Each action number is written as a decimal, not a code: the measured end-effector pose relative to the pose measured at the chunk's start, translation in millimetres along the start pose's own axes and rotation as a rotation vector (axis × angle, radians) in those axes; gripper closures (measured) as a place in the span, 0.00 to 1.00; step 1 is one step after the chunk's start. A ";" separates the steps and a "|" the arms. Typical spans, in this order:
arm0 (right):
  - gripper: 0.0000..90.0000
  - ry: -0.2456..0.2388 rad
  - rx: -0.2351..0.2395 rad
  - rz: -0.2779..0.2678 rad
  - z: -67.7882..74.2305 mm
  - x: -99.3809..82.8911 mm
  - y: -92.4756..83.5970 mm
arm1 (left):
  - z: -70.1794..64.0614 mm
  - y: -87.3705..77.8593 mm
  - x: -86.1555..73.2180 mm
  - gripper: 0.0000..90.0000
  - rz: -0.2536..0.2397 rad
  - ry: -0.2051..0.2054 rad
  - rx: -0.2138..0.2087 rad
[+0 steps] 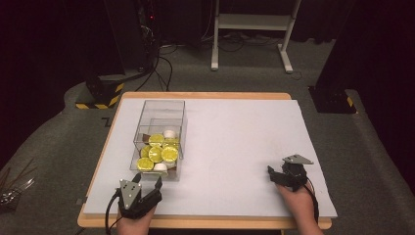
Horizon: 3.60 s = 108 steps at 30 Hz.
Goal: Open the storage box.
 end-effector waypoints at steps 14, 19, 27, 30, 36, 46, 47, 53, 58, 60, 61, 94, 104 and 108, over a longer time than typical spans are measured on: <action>0.30 0.000 -0.001 0.000 0.1 -0.1 -0.1 | 12.8 -4.0 32.1 0.54 -0.099 0.013 -0.002; 0.30 0.001 0.000 0.000 0.1 -0.1 -0.1 | 30.7 8.5 45.0 0.63 -0.106 0.048 0.004; 0.30 0.001 0.000 0.000 0.1 -0.1 -0.1 | 59.4 27.3 50.7 0.75 -0.079 -0.001 0.000; 0.30 0.000 -0.001 0.000 0.1 -0.1 -0.1 | 64.2 32.0 46.6 0.77 -0.065 -0.008 0.003; 0.30 0.000 -0.001 -0.001 0.2 -0.2 -0.2 | 67.6 36.0 37.1 0.81 -0.054 -0.025 0.014; 0.30 0.001 -0.001 -0.001 0.1 -0.2 -0.1 | 71.8 35.2 28.4 0.89 -0.043 -0.050 0.020; 0.30 0.001 -0.001 -0.001 0.2 -0.2 -0.2 | 71.9 34.7 27.9 0.89 -0.042 -0.048 0.019; 0.30 0.002 -0.001 0.000 0.4 -0.3 -0.4 | 69.8 35.0 26.9 0.94 -0.046 -0.049 0.024; 0.30 0.001 -0.002 -0.001 0.3 -0.3 -0.2 | 69.4 35.6 26.9 0.96 -0.046 -0.035 0.036; 0.30 0.000 -0.002 -0.001 0.3 -0.2 -0.2 | 70.2 36.2 27.2 0.96 -0.051 -0.040 0.036; 0.30 0.001 -0.001 -0.001 0.3 -0.2 -0.2 | 70.2 36.2 27.2 0.96 -0.051 -0.040 0.036; 0.30 0.001 -0.001 -0.001 0.2 -0.3 -0.2 | 59.8 11.0 20.4 0.98 -0.051 -0.026 0.075; 0.31 0.003 0.001 0.000 0.3 -0.4 -0.5 | 59.1 8.3 19.4 0.98 -0.054 -0.020 0.071; 0.31 0.003 0.001 0.000 0.4 -0.4 -0.6 | 59.3 8.6 19.4 0.97 -0.058 -0.021 0.068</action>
Point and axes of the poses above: each handheld gripper's, and its own axes: y roughly forward along the jaws, x roughly out of its top, z roughly to its left, the point moved 1 cm from there along y, roughly forward along the jaws, and after that the axes turned 11 degrees about -x, right-handed, at the moved point
